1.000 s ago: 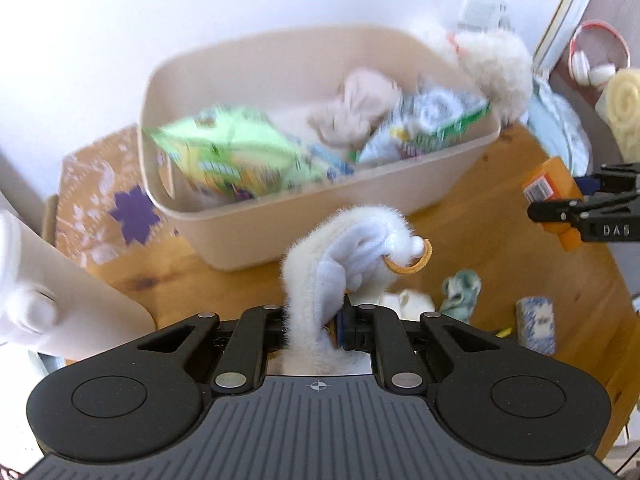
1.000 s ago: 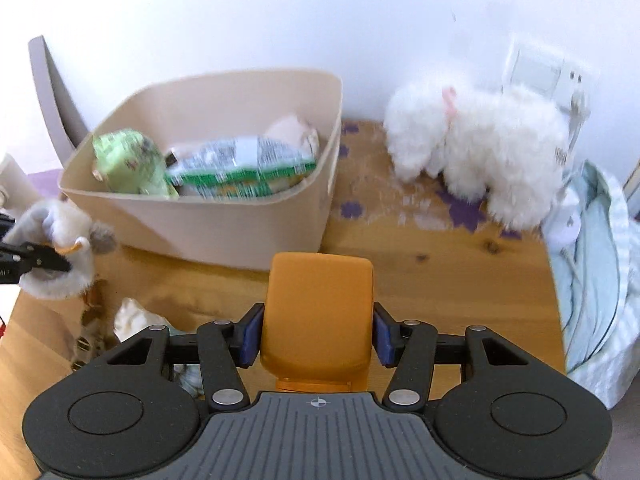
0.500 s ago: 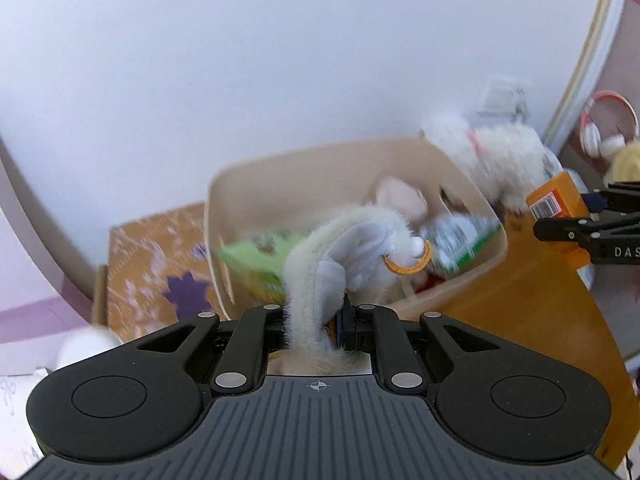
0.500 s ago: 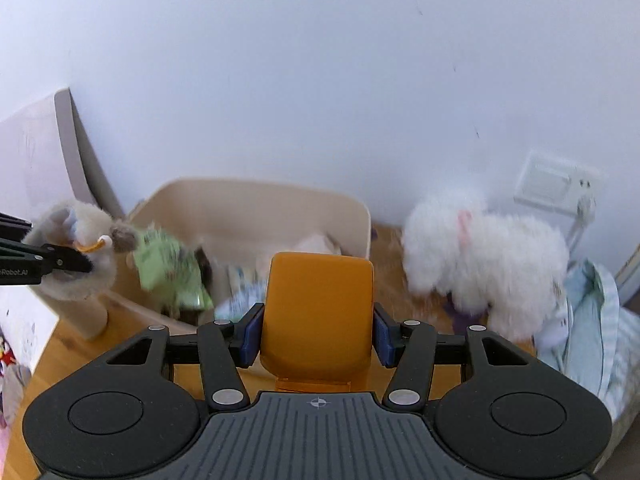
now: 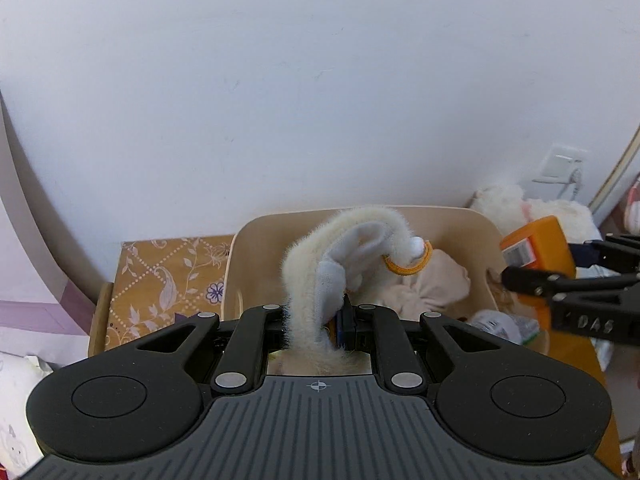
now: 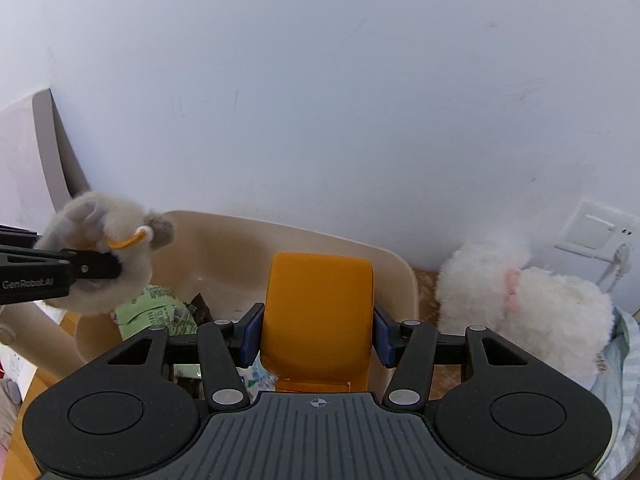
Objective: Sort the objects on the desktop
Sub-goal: 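Lift the white plush with left tool toward the basket while right tool carries the orange box, then open left tool to drop the plush in the basket while right tool releases the orange box, then move left tool to the beige hair claw while right tool approaches the blue-white tissue pack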
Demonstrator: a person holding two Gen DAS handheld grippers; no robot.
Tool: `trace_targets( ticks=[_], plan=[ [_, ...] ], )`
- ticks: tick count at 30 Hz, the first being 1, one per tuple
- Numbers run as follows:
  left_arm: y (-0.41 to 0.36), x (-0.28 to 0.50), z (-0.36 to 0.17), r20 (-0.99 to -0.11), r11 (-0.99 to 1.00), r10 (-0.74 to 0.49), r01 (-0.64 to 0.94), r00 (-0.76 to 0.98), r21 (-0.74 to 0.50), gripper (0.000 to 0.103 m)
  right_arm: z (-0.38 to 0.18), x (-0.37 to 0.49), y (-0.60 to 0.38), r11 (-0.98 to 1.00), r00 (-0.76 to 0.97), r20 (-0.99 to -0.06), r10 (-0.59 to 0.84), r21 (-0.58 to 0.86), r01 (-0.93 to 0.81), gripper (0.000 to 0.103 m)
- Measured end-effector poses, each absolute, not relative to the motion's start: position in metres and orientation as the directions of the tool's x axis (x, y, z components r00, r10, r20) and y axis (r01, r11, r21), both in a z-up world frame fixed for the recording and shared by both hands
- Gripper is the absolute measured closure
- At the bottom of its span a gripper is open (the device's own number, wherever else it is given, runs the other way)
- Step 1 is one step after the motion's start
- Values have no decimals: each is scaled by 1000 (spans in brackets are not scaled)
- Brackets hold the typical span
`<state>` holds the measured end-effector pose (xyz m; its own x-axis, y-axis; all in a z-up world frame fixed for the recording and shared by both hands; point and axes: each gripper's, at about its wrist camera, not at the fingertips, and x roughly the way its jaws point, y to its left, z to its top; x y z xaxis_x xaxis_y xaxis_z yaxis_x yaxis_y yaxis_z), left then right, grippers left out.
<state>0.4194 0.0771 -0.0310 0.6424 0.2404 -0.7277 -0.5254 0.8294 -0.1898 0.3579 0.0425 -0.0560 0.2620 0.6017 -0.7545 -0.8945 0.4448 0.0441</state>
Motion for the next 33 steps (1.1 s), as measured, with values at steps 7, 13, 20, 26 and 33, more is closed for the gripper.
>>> trace_targets(
  ticks=[7,13,20,26,33],
  plan=[
    [79,444,-53,-757,785,256,-586,602,-201,89,-80,354,71,419,261,-784,564,-1,-908,52],
    [75,453,-68,-775,773,231,-594,588,-221,84,-93,353,77,408,257,-798,544,-15,-913,49],
    [74,450,-63,-748,758,266,-612,608,-228,34,-87,349,73,377,258,-780,571,-30,-926,29],
    [71,444,-56,-742,771,277,-602,611,-208,32,-78,352,52,369,242,-744,623,6,-929,9],
    [59,419,-52,-718,792,314,-588,621,-162,30,-72,358,11,357,252,-706,662,0,-934,0]
  ],
)
